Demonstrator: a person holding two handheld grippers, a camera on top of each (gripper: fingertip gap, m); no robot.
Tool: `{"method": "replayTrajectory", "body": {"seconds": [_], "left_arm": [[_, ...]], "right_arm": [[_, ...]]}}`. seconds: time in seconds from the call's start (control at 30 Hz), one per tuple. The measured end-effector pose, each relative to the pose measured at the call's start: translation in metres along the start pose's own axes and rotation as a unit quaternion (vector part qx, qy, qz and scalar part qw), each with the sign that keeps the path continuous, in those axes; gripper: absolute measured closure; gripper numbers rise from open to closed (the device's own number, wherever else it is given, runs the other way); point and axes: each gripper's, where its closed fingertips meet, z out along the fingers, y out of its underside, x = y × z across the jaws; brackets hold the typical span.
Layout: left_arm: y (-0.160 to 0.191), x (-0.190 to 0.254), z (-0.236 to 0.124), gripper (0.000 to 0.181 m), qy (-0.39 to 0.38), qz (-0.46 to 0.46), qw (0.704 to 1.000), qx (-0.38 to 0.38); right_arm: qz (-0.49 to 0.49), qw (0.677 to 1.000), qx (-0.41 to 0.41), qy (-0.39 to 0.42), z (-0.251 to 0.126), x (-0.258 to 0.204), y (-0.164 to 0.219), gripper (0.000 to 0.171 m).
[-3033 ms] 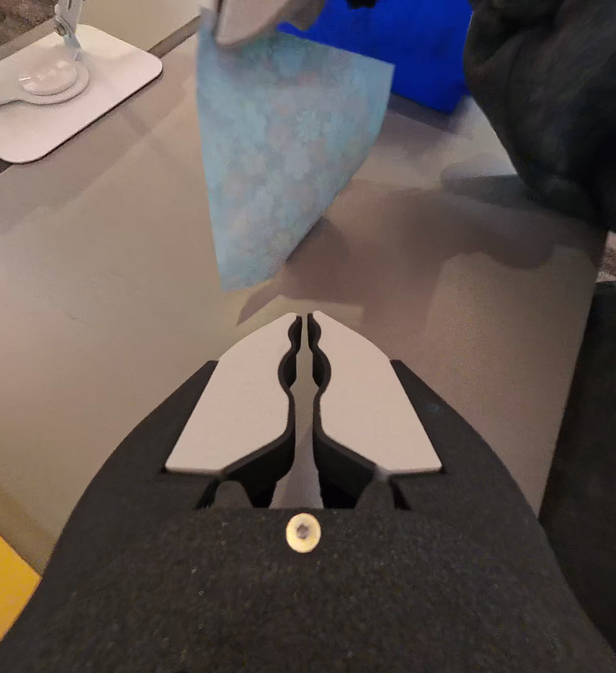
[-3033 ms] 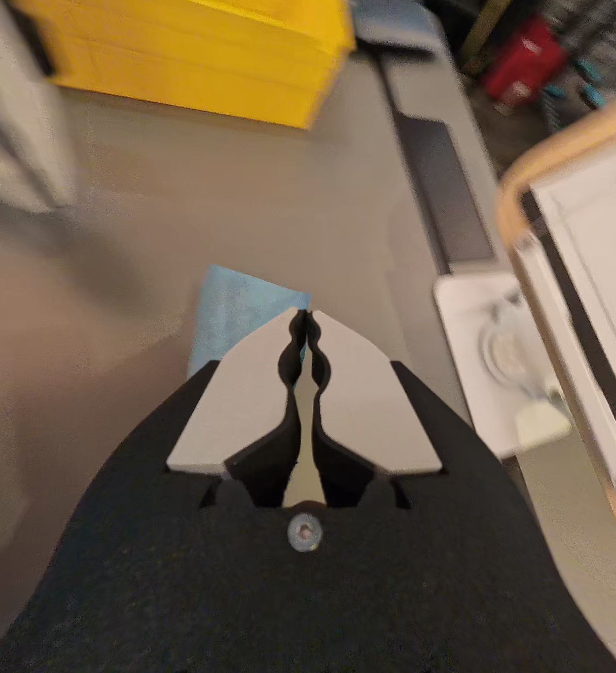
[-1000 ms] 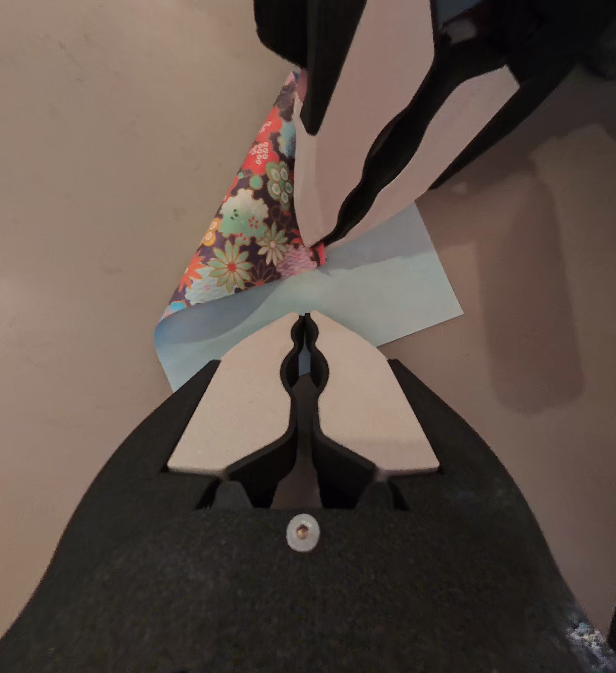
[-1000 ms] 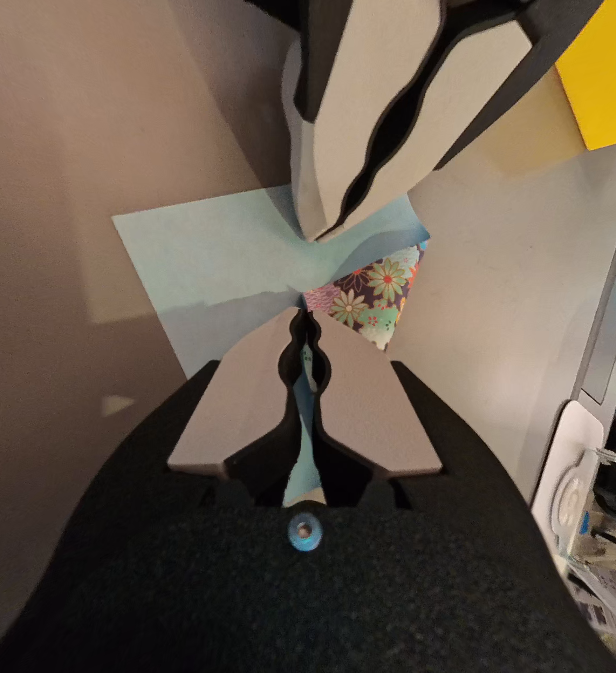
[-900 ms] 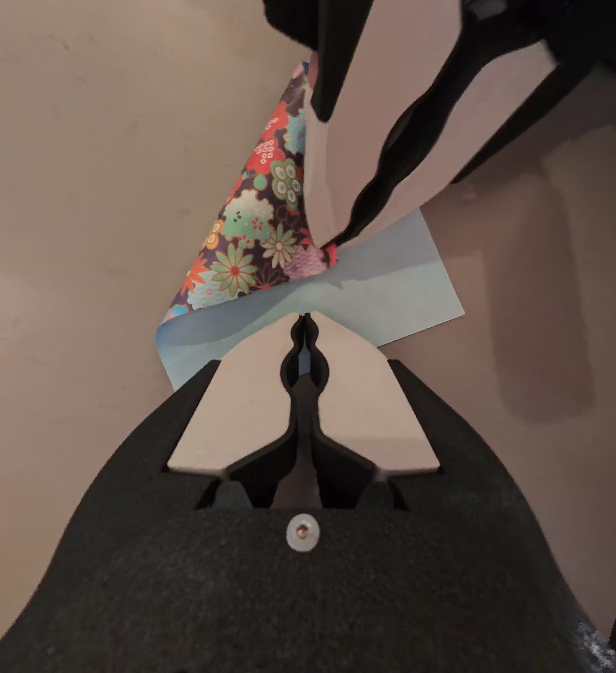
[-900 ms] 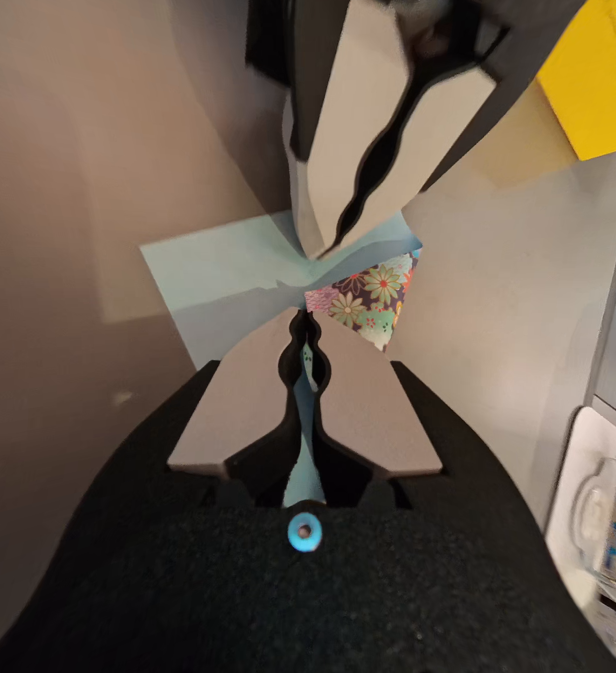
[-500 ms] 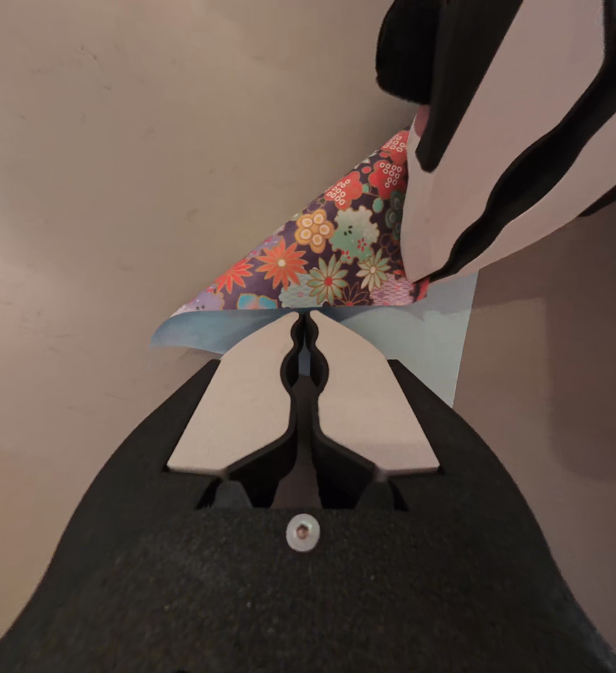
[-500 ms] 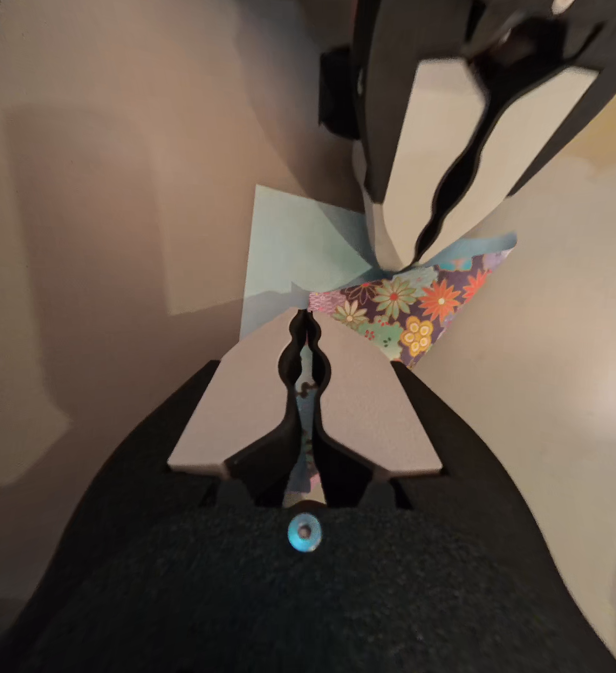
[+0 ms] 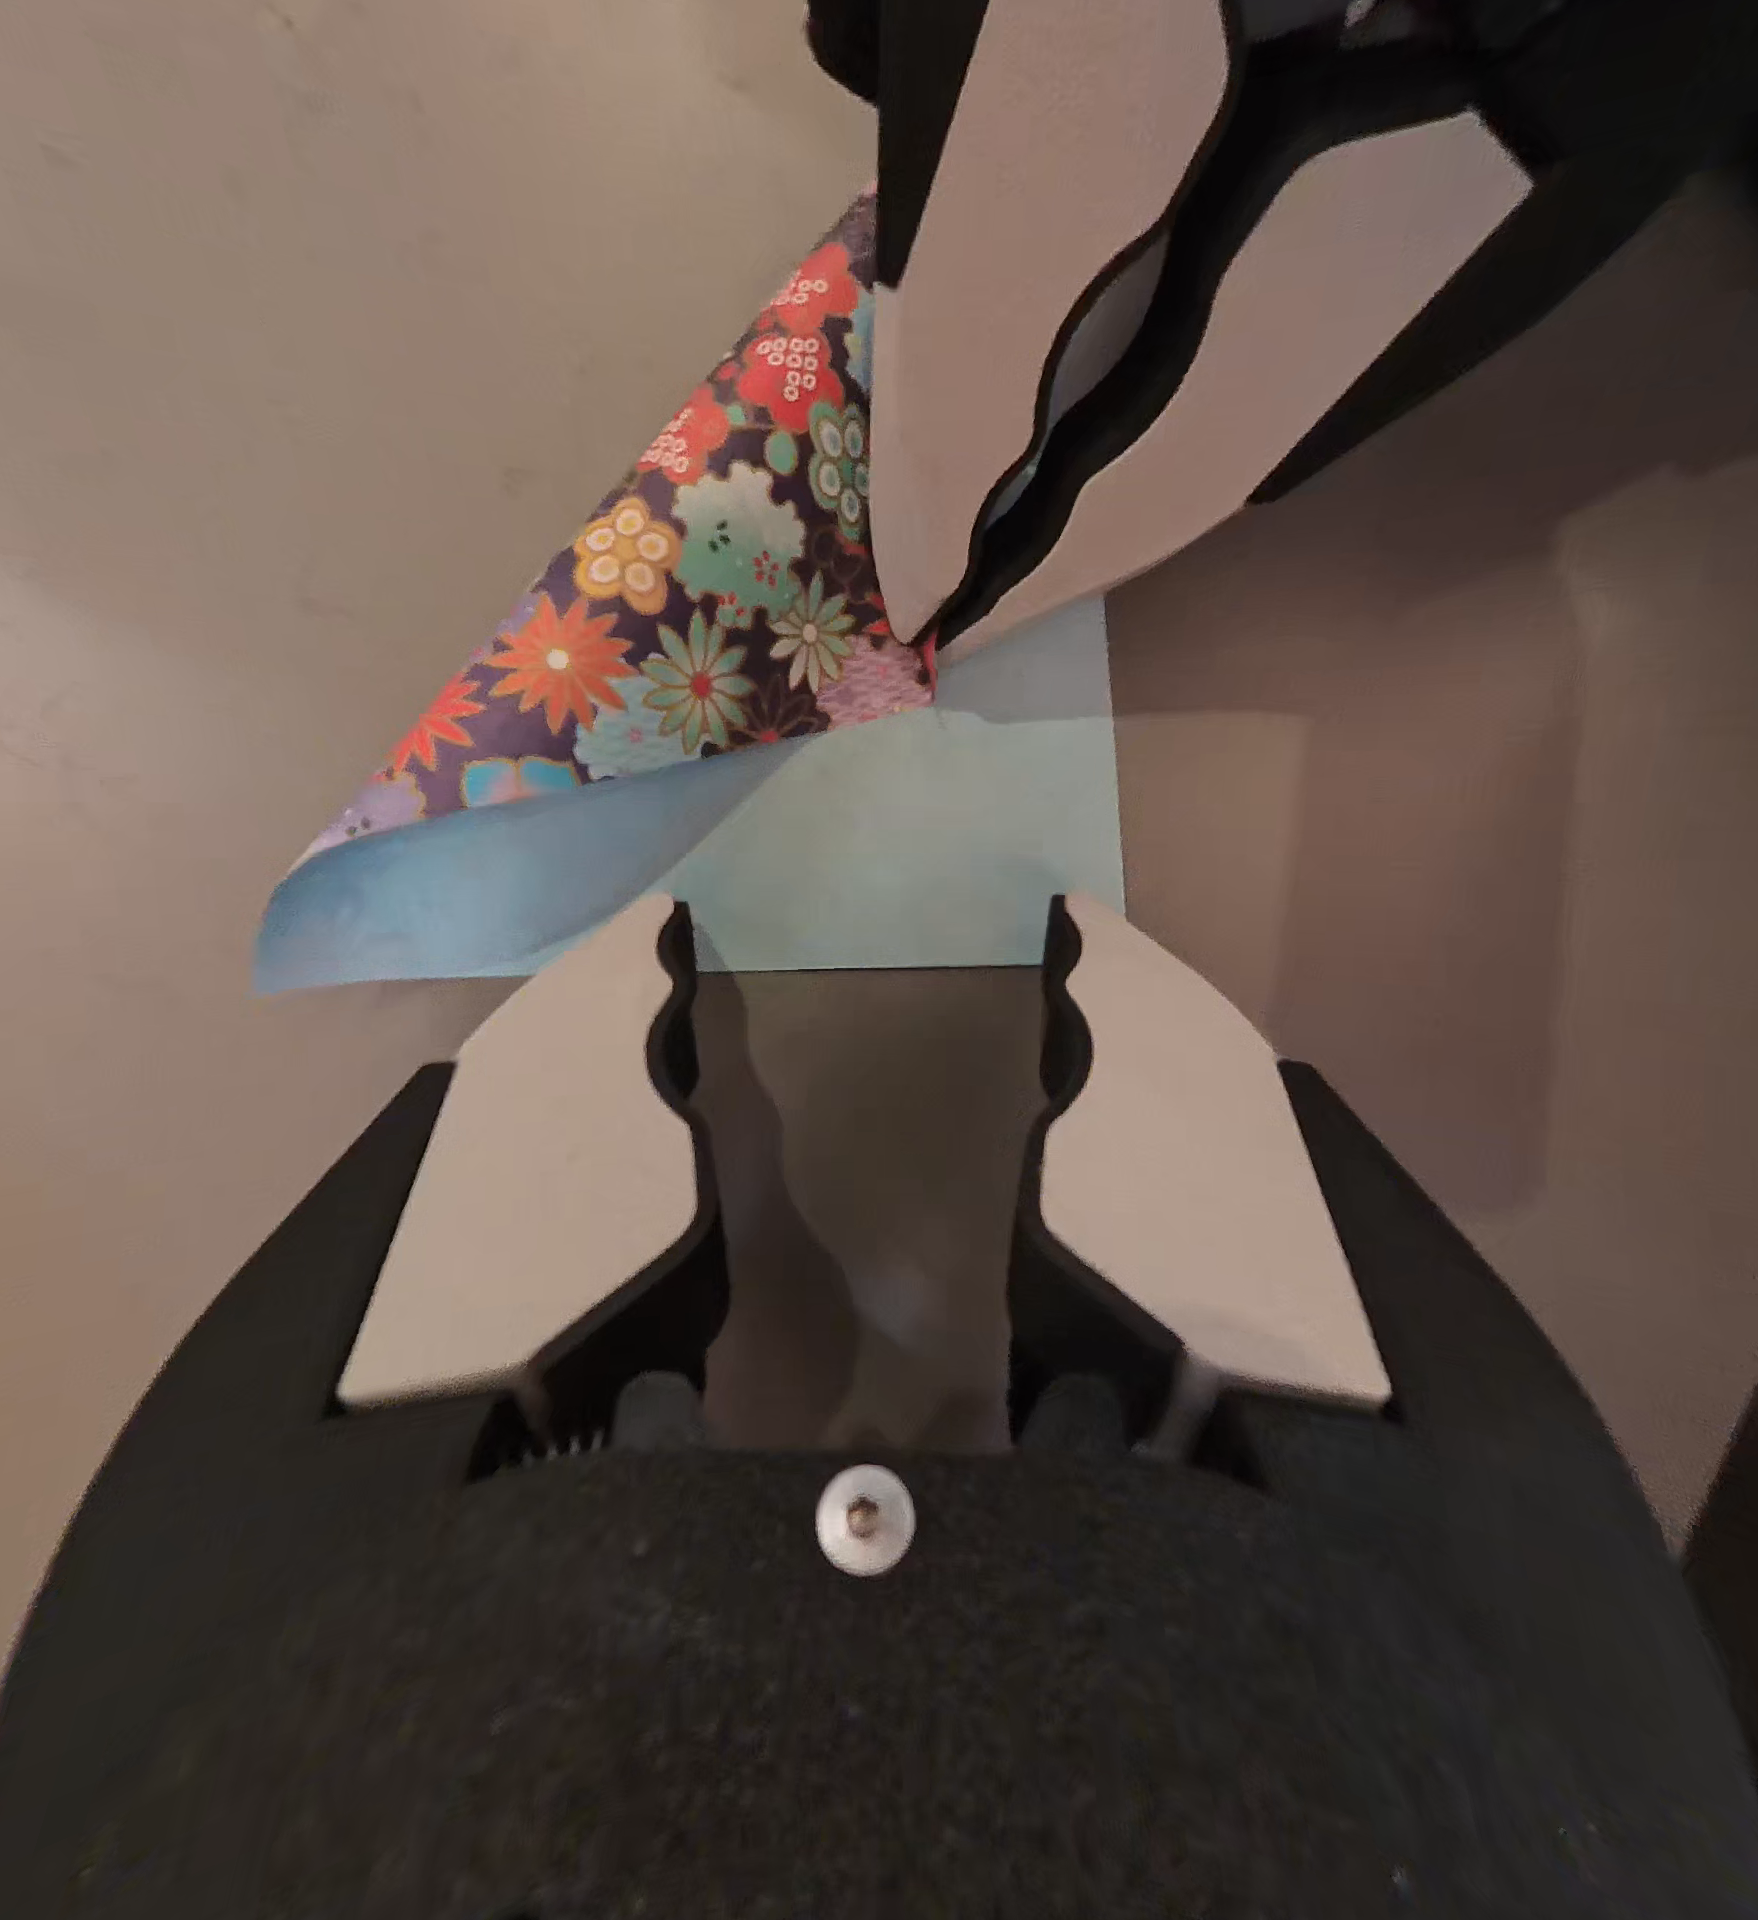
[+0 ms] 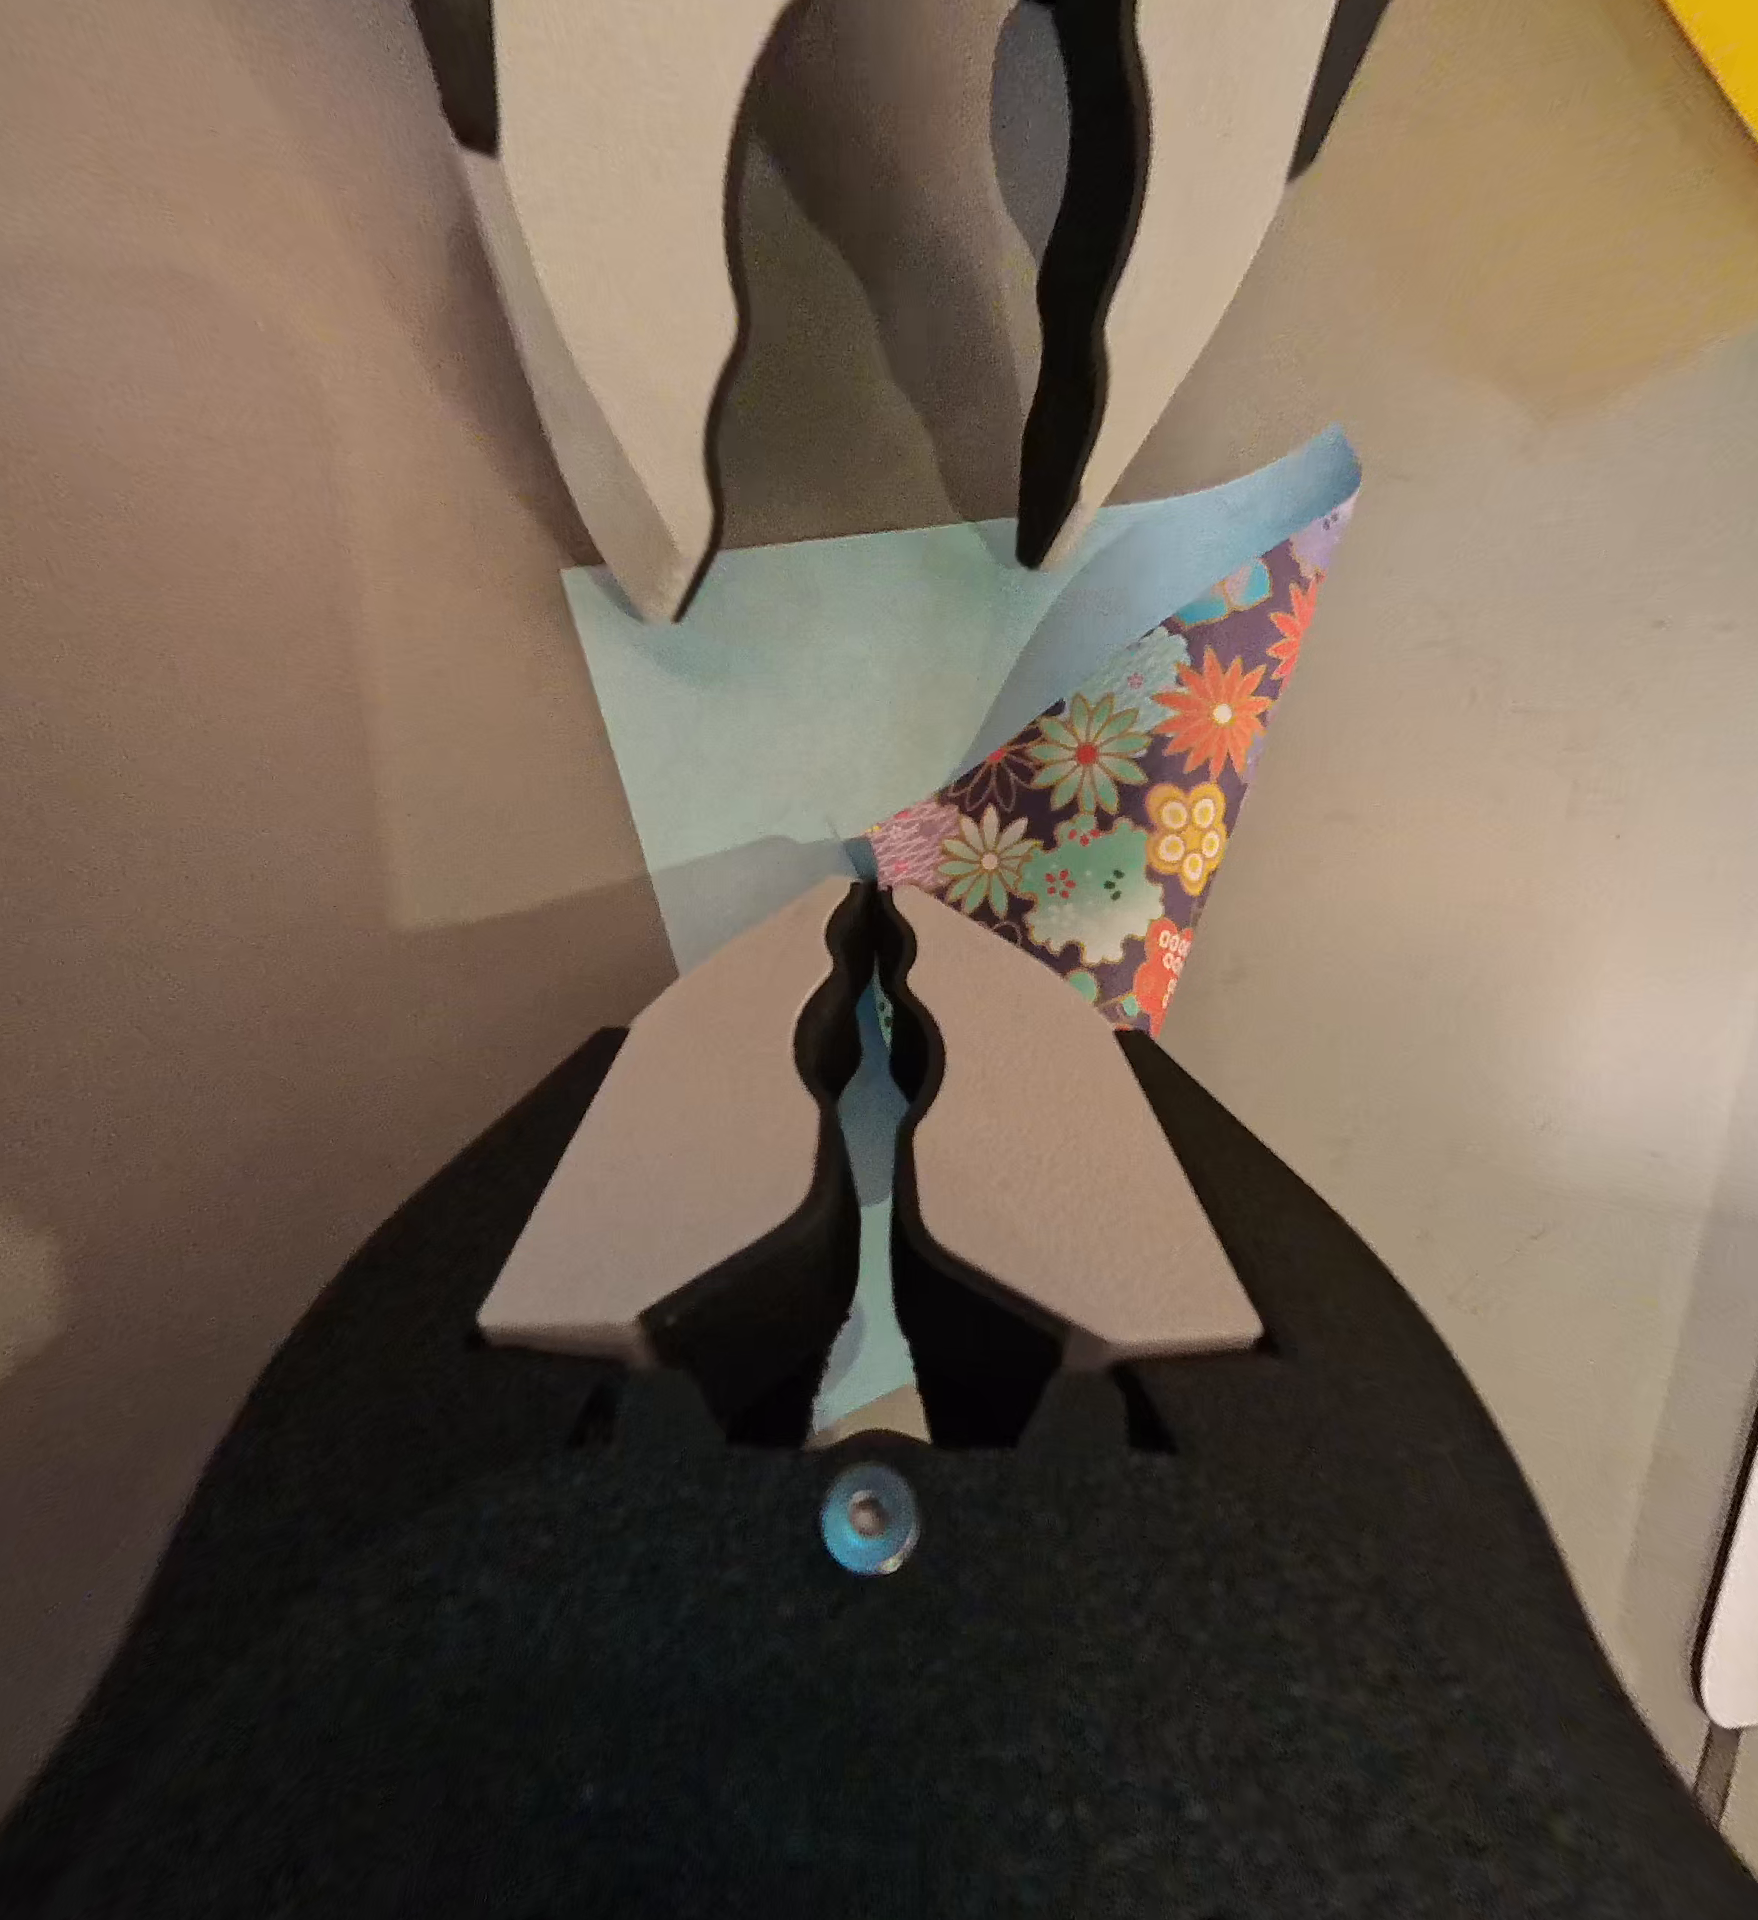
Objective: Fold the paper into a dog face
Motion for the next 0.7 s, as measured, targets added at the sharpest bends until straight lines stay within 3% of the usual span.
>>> {"method": "replayTrajectory", "body": {"seconds": [0.33,0.47,0.7], "left_arm": [[-0.003,-0.001,0.004,0.125,-0.010,-0.023,1.000,0.016],[-0.005,-0.002,0.005,0.125,-0.016,-0.029,0.999,0.022],[-0.009,-0.005,0.008,0.127,-0.029,-0.043,0.998,0.024]], "right_arm": [[0.004,1.000,0.017,0.011,-0.001,0.012,-0.003,0.171],[-0.003,0.999,0.052,-0.012,-0.009,-0.001,-0.023,0.171],[-0.017,0.999,0.026,-0.027,0.001,-0.017,-0.020,0.171]]}}
